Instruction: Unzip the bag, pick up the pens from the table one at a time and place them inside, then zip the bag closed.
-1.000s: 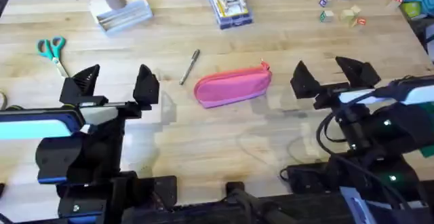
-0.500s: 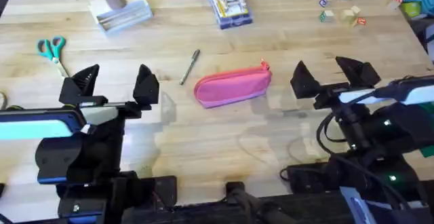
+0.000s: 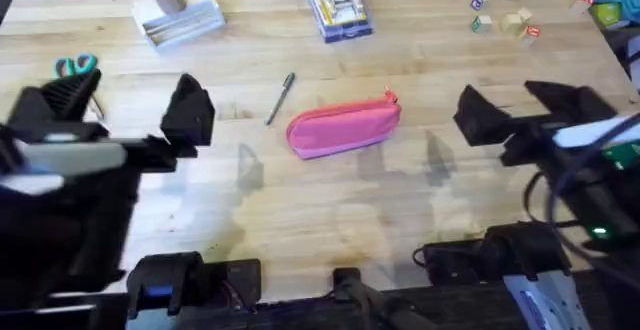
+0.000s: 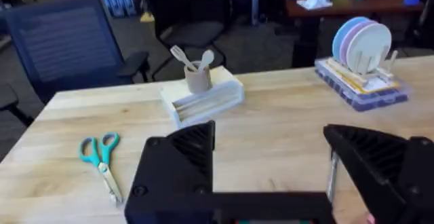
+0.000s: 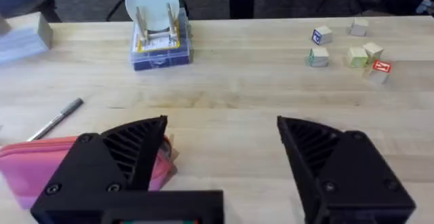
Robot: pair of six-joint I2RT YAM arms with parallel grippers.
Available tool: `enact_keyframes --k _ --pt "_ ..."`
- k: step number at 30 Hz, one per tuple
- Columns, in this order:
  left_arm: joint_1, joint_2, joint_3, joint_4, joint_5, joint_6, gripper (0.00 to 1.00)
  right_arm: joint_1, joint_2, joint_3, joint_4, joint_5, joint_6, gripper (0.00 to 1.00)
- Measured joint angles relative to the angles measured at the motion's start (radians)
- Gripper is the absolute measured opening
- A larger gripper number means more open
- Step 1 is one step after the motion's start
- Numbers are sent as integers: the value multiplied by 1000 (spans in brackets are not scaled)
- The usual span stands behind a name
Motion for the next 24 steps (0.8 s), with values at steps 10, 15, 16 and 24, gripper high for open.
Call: enact_keyframes --k 10,15,16,24 --pt "0 403 469 -275 22 4 993 0 349 475 -388 -2 0 998" --pt "0 577 641 -394 68 4 993 0 492 592 -465 -3 0 998" --pt "0 597 653 -400 80 4 993 0 498 594 -465 -3 0 998" --pt "0 695 681 -488 216 132 993 0 502 595 -469 -3 0 998"
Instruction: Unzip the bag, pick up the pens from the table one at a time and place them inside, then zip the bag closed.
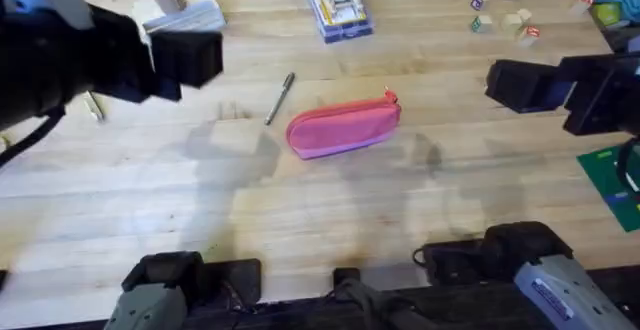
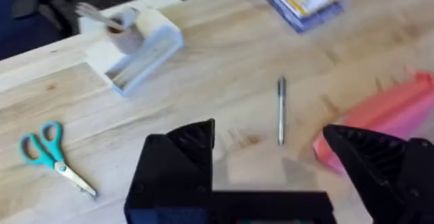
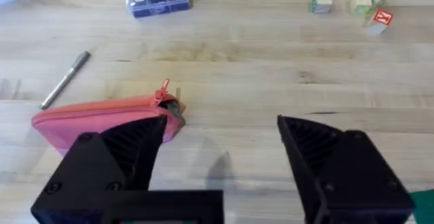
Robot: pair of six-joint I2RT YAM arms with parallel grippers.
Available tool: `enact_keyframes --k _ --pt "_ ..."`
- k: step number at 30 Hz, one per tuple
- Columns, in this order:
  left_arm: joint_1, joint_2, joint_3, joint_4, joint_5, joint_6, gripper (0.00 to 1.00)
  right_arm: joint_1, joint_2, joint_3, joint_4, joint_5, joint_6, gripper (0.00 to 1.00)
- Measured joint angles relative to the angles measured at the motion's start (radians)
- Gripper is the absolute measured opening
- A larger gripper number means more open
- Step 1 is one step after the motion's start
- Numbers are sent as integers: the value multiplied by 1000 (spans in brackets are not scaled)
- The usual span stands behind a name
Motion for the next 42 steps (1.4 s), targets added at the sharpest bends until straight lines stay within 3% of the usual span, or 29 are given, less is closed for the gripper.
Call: enact_keyframes --k 5,13,21,22,24,28,42 --pt "-5 39 1 -120 99 233 993 0 0 0 0 0 0 998" --pt "-58 129 1 -251 215 678 994 0 0 0 0 0 0 998" --pt "-62 227 2 -259 345 950 994 0 0 0 -2 0 0 998" --pt "-62 269 2 -267 389 1028 995 0 0 0 -12 0 0 998" --pt "-62 334 2 -279 450 1083 995 0 0 0 -22 0 0 998" --pt "-62 417 2 -281 509 1106 995 0 0 0 -23 0 0 997" --pt "-84 737 2 -205 596 1182 995 0 0 0 -23 0 0 998"
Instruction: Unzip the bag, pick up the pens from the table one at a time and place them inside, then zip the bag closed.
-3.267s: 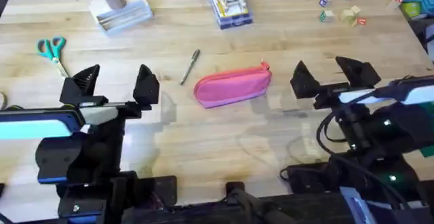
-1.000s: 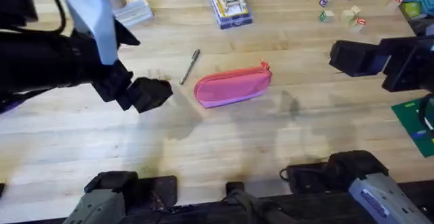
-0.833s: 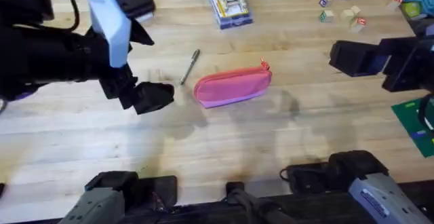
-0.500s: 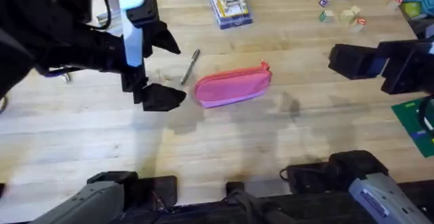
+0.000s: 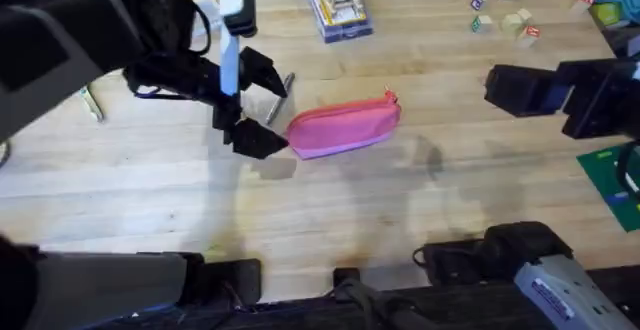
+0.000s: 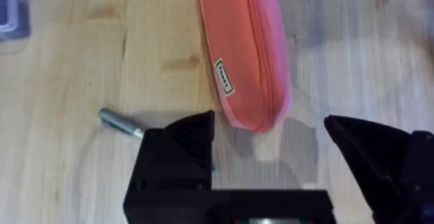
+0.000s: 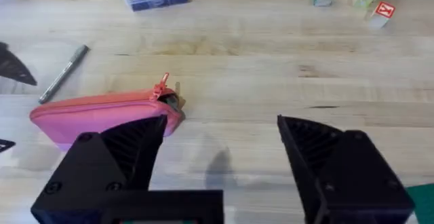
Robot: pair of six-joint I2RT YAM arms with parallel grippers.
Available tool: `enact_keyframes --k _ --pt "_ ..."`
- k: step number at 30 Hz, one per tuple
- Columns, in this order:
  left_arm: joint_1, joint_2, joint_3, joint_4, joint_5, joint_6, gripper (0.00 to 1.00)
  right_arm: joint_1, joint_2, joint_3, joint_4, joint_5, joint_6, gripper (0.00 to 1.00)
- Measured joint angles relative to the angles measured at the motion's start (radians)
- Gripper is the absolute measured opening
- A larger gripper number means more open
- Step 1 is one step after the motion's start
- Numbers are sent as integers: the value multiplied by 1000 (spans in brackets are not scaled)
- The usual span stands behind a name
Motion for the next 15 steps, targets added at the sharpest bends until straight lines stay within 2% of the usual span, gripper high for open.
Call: enact_keyframes --k 10,12,15 --pt "-122 136 0 89 3 6 995 0 0 0 0 0 0 998" --pt "-145 137 1 146 3 -31 995 0 0 0 0 0 0 998" --pt "-145 137 2 148 3 -50 995 0 0 0 0 0 0 998"
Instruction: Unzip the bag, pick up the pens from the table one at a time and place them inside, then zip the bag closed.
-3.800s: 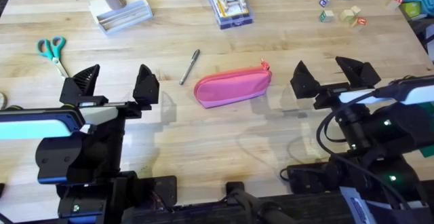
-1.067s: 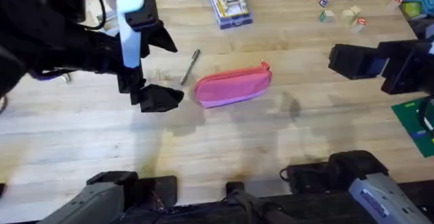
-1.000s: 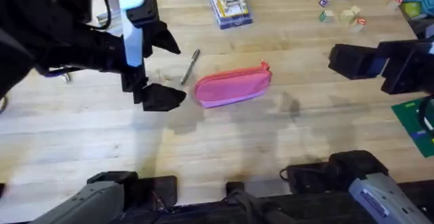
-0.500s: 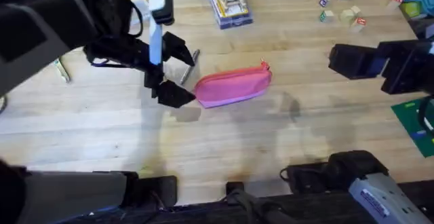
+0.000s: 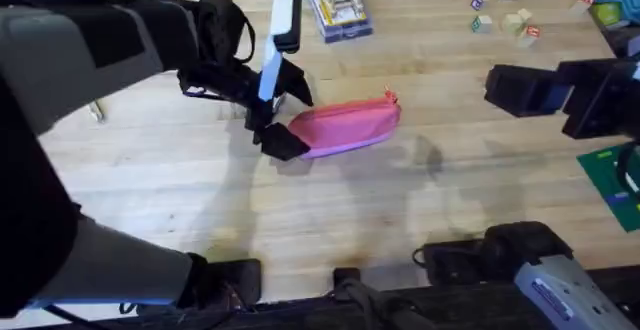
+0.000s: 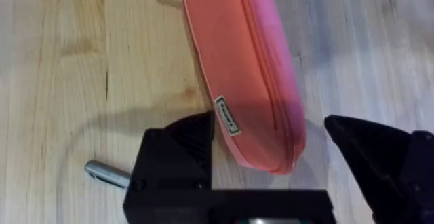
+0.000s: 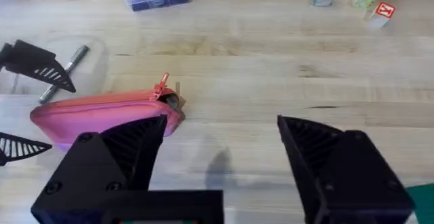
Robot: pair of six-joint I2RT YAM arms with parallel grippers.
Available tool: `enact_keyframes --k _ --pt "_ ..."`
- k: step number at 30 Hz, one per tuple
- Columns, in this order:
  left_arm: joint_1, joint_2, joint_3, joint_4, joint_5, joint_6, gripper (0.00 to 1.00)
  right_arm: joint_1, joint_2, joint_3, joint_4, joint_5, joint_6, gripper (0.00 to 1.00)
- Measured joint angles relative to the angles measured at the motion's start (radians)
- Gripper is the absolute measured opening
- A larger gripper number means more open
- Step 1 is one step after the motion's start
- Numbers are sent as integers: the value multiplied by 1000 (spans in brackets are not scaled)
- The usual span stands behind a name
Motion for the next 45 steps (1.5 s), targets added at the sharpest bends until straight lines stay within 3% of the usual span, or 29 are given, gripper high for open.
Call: enact_keyframes --k 19,20,21,25,28,35,45 --pt "1 0 0 1 0 -16 996 0 0 0 1 0 0 997" --pt "1 0 0 1 0 -20 971 0 0 0 1 0 0 997" --pt "1 0 0 0 0 -24 874 0 0 0 0 0 0 998" --pt "1 0 0 3 -1 -24 314 0 0 0 -2 0 0 998" --pt "0 0 0 5 -6 -27 65 0 0 0 -3 0 0 998" --pt "-1 0 0 5 -8 -30 41 0 34 4 -21 -77 45 998" --pt "-1 0 0 5 -8 -30 41 0 308 4 15 -216 103 998"
